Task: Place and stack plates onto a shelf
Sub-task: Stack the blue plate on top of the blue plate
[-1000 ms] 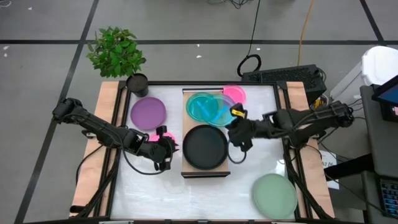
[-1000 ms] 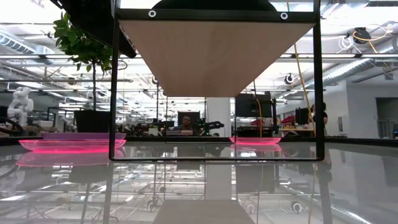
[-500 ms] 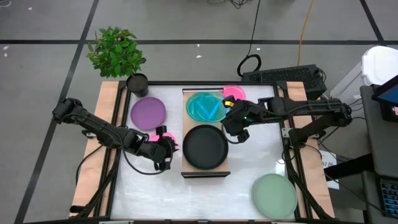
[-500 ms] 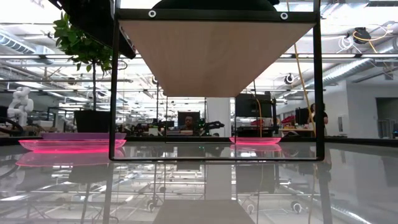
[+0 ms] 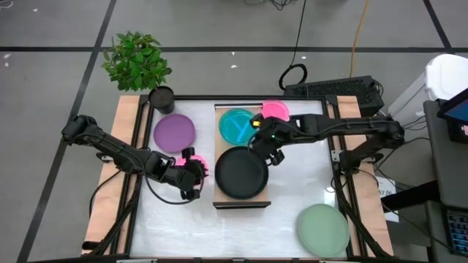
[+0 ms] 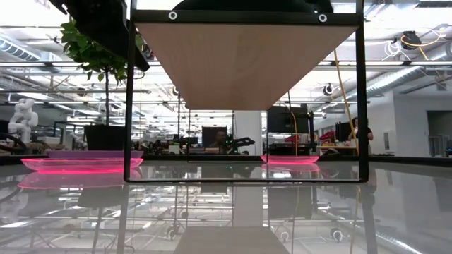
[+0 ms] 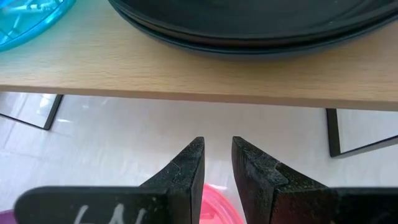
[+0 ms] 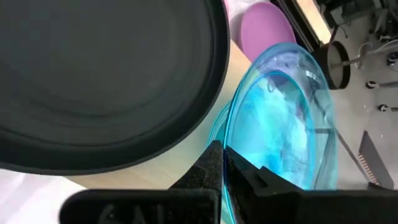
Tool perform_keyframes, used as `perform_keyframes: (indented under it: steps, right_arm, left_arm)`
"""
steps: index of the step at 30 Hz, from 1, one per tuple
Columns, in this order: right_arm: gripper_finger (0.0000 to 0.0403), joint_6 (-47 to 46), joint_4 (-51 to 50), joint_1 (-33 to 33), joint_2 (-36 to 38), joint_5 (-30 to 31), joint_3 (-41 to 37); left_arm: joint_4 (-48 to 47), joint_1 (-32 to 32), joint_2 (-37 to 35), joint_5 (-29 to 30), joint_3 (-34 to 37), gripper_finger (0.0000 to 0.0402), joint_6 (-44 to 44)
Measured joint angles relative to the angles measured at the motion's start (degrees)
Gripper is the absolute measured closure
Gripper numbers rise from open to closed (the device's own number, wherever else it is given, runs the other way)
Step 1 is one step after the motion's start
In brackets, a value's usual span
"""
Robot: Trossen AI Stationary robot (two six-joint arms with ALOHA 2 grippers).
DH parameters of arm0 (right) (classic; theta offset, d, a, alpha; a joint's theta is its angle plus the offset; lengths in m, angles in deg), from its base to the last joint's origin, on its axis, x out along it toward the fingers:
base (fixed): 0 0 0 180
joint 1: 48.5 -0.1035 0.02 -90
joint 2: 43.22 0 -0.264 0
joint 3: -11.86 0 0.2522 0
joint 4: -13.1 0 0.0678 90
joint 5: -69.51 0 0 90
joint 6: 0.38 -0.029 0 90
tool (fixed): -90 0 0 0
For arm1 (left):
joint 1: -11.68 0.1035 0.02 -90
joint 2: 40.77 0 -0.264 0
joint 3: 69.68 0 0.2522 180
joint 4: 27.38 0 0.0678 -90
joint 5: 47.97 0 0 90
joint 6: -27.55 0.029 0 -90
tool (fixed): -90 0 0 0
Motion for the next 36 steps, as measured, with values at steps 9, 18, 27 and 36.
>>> perform_keyframes:
  steps: [9,18,27,36]
  right_arm:
    - [0.0403,2.34,0.51,3.19,-1.77,-2.32,-0.02]
    - [0.0403,3.90,0.45,4.59,-2.72,-4.61,-0.02]
    - [0.0403,5.32,1.32,4.67,-2.60,-4.56,-0.02]
    - [0.0403,7.34,5.77,4.70,-2.60,-4.28,-4.18]
  left_arm:
    - [-0.04,0.00,0.00,0.00,0.02,0.0314,-0.26]
    - [0.04,0.00,0.00,0.01,0.02,0.0314,-0.33]
    - [0.04,0.00,0.00,0.02,0.02,0.0314,-0.44]
    - [0.07,0.00,0.00,0.02,0.02,0.0314,-0.42]
